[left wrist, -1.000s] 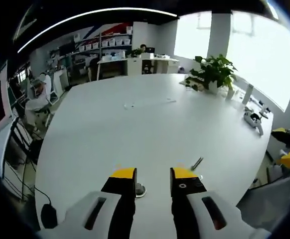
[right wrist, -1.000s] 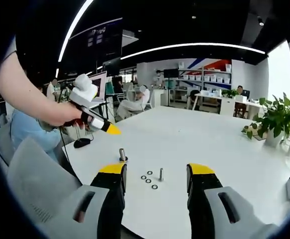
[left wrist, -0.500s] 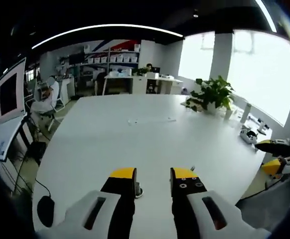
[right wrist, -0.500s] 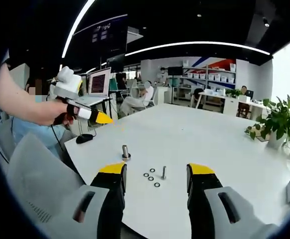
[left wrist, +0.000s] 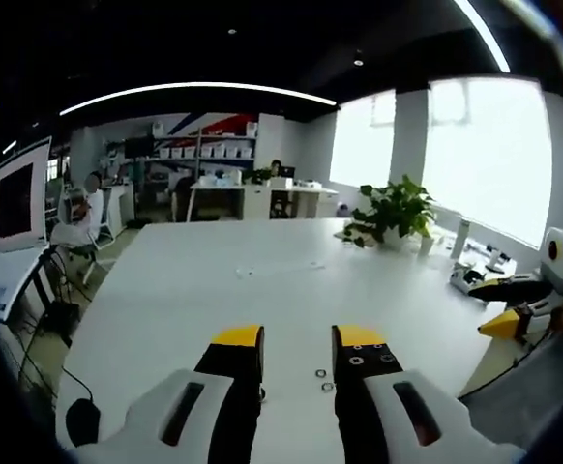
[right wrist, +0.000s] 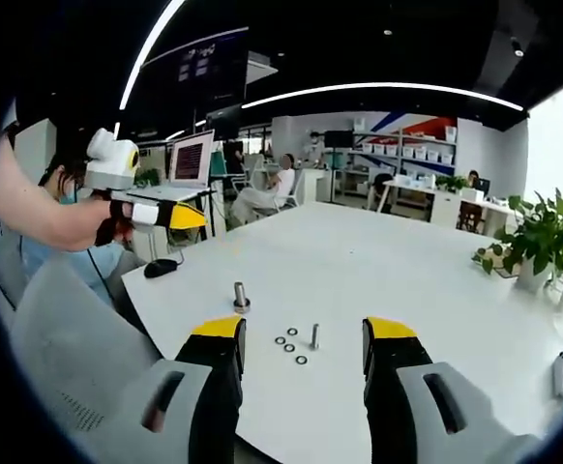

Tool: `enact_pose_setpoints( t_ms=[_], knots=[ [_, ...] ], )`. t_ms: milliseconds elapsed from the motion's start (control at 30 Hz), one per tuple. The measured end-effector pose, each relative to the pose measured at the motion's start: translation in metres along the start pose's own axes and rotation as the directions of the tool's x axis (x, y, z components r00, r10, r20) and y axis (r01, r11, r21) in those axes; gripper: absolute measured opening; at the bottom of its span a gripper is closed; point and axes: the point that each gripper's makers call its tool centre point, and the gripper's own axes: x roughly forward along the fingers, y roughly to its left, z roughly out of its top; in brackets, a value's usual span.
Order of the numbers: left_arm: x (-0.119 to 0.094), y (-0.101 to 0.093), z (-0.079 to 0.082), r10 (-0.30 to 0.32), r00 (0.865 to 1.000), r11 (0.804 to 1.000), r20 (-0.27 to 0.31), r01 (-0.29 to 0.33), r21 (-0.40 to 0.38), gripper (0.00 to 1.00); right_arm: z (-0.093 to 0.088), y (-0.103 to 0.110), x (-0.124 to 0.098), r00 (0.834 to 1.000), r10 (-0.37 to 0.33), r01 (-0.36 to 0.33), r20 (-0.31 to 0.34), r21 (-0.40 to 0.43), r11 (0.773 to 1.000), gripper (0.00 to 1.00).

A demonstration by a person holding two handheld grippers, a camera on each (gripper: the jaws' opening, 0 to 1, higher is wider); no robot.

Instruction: Place the washer onto the threaded stud by aligning its center hole with the stud, sliding it down to the base, and recovering from edge contact or off-axis alignment until the washer reaches the visible bottom stop.

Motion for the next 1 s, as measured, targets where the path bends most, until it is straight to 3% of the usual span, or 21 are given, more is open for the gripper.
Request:
enact_pose_setpoints(
  t_ms=[367,433,500,600,633,700,1000],
  knots=[
    [-0.019,-0.013,0.007,-0.048,0.997,0.998,0.059,0.045,0.051,0.28,-0.004,0.003,0.003,1.0,0.004,-0.005,-0.022,-0.02,1.0,0.51],
    [-0.022,-0.009,0.003,-0.038,0.998,0.999,0.049,0.036,0.032,0.28,-0.003,0.002,0.002,1.0,0.001,-0.002,-0.019,-0.025,1.0,0.51],
    [-0.025,-0.009,0.004,-0.048,0.996,0.999,0.076,0.048,0.006,0.28,-0.001,0.001,0.001,1.0,-0.005,0.005,-0.012,-0.019,1.0,0.51],
    [-0.027,-0.006,0.001,-0.042,0.996,0.999,0.075,0.04,0.027,0.26,-0.003,-0.003,0.001,1.0,-0.022,0.022,-0.018,-0.015,1.0,0.51],
    [-0.027,-0.006,0.0,-0.046,0.996,0.999,0.072,0.048,-0.024,0.26,-0.004,-0.004,0.001,1.0,-0.022,0.022,-0.021,-0.005,1.0,0.51],
    [-0.028,-0.004,0.006,-0.047,0.993,0.998,0.105,0.052,-0.043,0.27,-0.003,-0.004,0.001,1.0,-0.025,0.025,-0.015,-0.006,1.0,0.51],
    [-0.032,-0.017,0.011,-0.103,0.99,0.994,0.101,0.105,-0.011,0.28,-0.004,-0.008,0.002,0.998,-0.05,0.05,-0.023,-0.004,0.999,0.52]
  ],
)
